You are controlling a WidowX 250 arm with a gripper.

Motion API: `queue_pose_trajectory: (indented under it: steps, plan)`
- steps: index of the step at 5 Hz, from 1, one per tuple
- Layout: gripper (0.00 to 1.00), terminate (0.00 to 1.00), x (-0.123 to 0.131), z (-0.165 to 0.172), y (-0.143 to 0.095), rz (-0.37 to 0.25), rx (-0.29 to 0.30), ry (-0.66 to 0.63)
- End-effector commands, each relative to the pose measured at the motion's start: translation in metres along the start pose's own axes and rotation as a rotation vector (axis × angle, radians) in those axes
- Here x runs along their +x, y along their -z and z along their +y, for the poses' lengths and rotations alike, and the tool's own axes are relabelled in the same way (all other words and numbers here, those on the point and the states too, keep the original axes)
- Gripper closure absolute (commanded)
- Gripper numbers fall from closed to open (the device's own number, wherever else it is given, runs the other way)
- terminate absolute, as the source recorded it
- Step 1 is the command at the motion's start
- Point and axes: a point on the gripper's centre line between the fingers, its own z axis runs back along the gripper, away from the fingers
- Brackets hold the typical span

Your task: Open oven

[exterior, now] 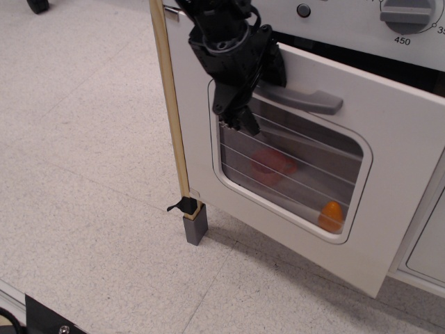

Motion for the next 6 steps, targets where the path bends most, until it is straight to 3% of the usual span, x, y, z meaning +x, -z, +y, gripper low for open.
queue_pose_trajectory:
  steps: [1, 2, 5, 6]
  plan:
    - [0.0, 0.0, 0.029, 0.028, -0.02, -0.01, 0.035, 0.082]
    - [0.0, 0.0, 0.032, 0.033, -0.028, -0.003, 0.05, 0.121]
    - [0.0, 0.0, -0.003, -0.007, -0.071, 0.022, 0.185, 0.602]
    - [0.0, 0.0, -0.017, -0.019, -0.093, 0.079, 0.094, 0.606]
